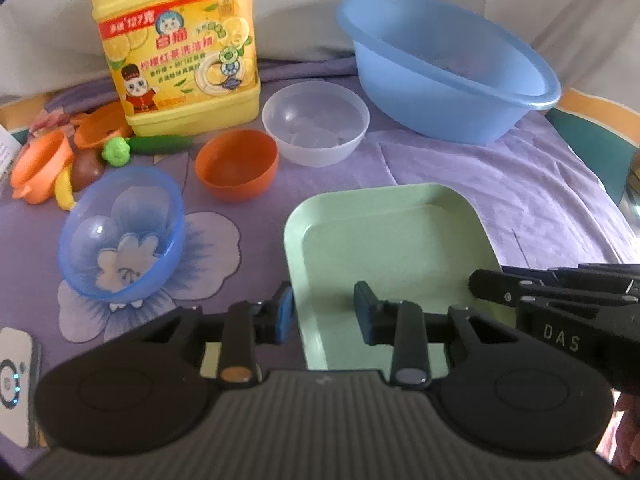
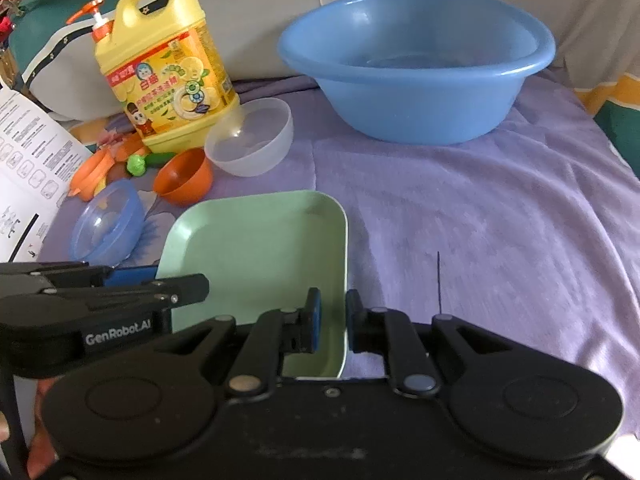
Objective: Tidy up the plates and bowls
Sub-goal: 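Carry the green tray with the right gripper and lower it onto the white plate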
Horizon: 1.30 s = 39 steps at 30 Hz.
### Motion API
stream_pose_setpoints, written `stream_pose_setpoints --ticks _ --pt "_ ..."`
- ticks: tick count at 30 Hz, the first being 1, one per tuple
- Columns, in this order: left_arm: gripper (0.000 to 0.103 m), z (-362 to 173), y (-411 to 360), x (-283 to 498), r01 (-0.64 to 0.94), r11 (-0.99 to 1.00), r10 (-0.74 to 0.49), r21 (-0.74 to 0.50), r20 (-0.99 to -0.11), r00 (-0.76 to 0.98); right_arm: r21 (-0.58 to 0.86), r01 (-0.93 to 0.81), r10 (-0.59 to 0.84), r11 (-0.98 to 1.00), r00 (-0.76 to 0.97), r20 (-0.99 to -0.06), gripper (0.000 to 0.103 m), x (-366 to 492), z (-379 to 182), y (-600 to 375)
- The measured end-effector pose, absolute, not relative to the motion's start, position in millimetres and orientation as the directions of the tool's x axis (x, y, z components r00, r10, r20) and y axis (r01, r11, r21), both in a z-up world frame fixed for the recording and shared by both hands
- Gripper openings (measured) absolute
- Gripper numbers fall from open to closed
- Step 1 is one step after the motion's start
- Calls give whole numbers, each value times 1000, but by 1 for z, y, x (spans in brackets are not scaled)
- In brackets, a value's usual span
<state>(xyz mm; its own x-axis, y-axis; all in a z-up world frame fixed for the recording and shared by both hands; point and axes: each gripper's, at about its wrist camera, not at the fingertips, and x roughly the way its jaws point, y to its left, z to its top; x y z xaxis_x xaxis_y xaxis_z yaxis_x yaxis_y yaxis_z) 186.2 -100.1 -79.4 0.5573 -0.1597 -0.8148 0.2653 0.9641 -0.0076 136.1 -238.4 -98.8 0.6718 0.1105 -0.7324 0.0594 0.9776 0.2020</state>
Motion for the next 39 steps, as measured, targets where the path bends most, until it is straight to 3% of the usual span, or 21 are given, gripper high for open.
stream_pose_setpoints --ticks 23,39 --pt "32 -15 14 68 112 993 -100 -40 -787 609 238 -120 259 964 626 -735 15 40 -33 -123" --pt "32 -29 129 -7 -65 995 -19 -69 -817 576 262 -282 371 923 473 -799 15 14 -52 -9"
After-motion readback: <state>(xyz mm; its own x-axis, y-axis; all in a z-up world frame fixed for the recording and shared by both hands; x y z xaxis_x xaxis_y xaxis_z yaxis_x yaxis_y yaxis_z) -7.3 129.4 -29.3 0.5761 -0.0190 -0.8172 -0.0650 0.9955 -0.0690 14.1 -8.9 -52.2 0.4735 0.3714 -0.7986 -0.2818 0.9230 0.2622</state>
